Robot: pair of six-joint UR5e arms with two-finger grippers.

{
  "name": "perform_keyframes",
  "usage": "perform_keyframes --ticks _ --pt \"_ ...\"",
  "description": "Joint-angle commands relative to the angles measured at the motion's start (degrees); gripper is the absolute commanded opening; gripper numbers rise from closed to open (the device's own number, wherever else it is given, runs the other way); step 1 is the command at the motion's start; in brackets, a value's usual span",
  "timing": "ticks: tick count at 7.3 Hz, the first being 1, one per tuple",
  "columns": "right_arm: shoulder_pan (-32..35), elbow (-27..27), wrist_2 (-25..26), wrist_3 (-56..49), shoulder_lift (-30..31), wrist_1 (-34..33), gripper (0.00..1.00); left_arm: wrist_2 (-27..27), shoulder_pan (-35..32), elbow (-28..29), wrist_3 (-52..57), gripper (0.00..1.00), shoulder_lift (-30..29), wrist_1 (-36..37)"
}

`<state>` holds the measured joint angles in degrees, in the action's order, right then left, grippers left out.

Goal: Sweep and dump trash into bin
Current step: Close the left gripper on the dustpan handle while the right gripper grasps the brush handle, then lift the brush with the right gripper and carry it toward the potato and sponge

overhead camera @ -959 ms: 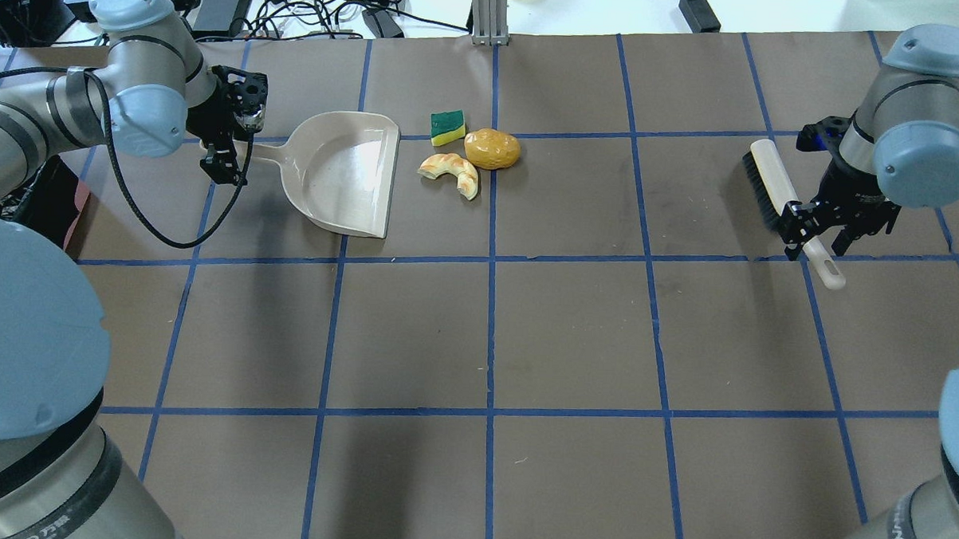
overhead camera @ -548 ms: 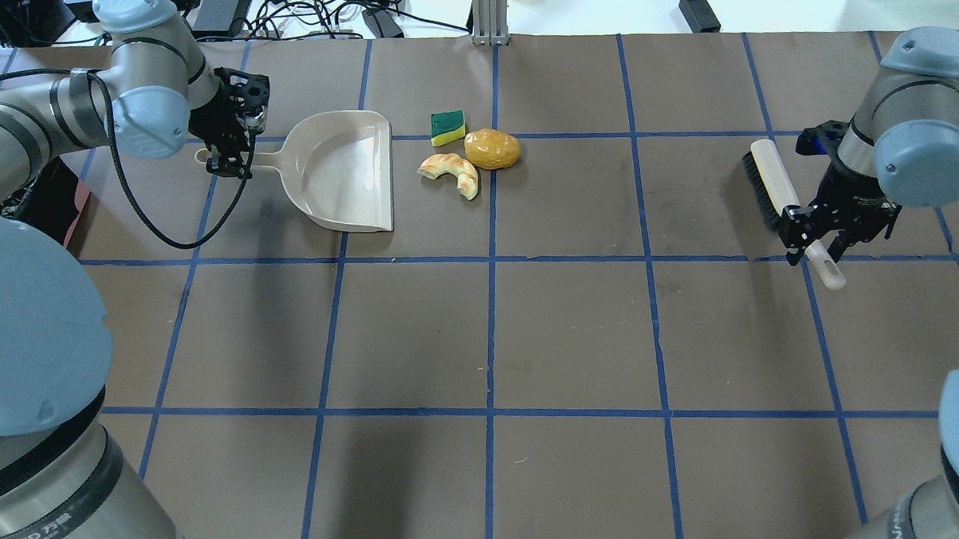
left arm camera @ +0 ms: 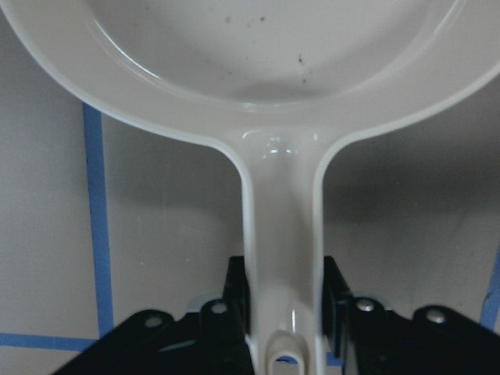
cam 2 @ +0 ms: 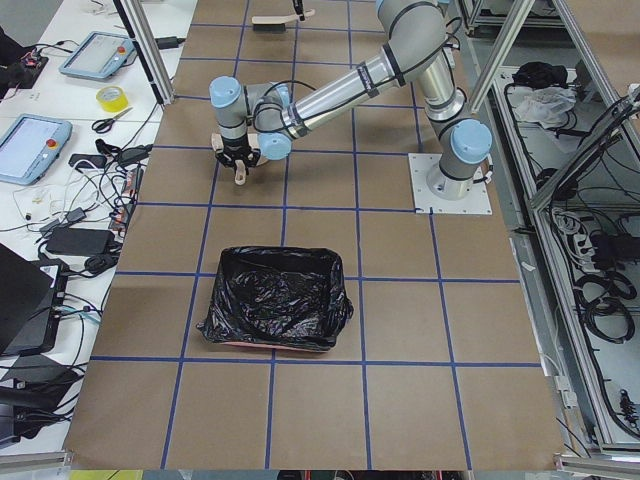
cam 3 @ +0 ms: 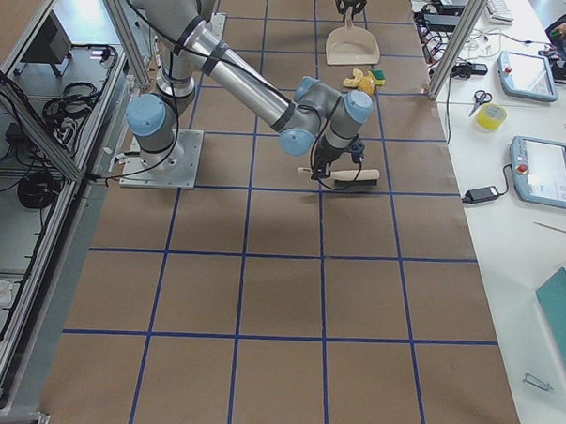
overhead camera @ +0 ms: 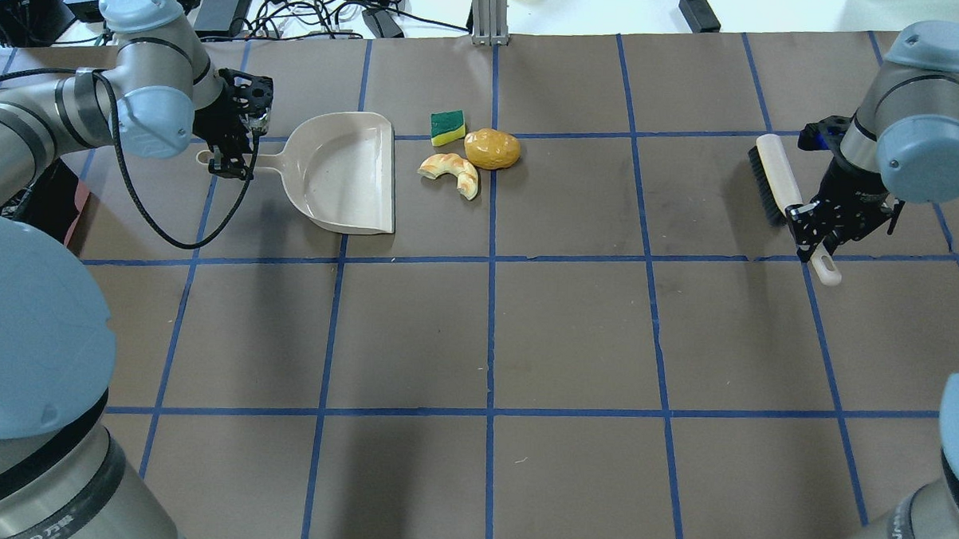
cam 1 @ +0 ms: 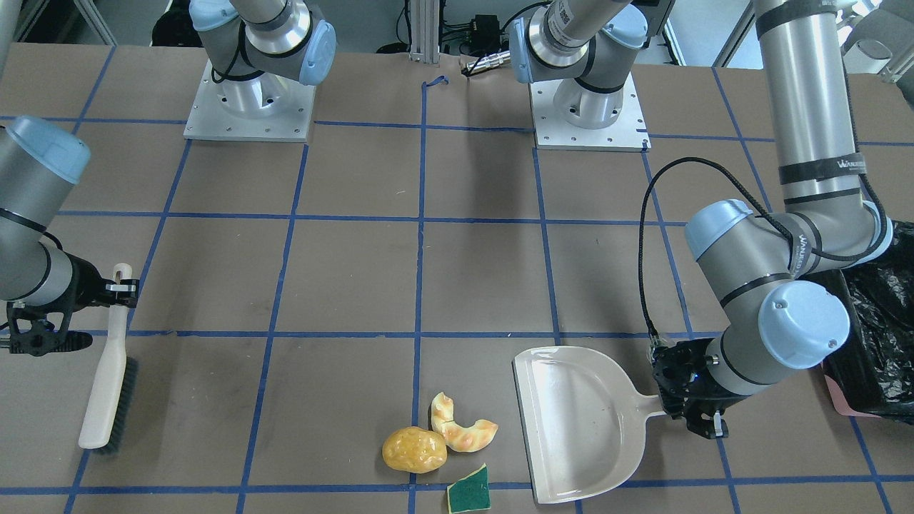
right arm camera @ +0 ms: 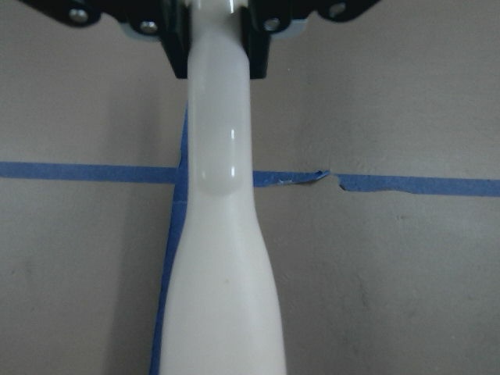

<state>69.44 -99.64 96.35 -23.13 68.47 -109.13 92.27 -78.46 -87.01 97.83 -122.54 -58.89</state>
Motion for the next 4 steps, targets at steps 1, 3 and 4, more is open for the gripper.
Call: perform_keyframes --ticks 1,3,4 --pt "1.74 2.24 -1.16 3.67 0.52 0.14 0.00 0.81 -0.20 0.09 -0.10 0.19 -0.06 -0.08" --pt "6.73 2.69 -3.27 9.29 0.43 -0.03 0.00 2.91 -0.72 0.17 -0.10 0.17 0.02 -0.08" --pt "11.20 4.00 -4.67 12.81 0.08 0.14 0.00 2.92 -0.73 0.17 -0.19 0.16 0.11 -0.26"
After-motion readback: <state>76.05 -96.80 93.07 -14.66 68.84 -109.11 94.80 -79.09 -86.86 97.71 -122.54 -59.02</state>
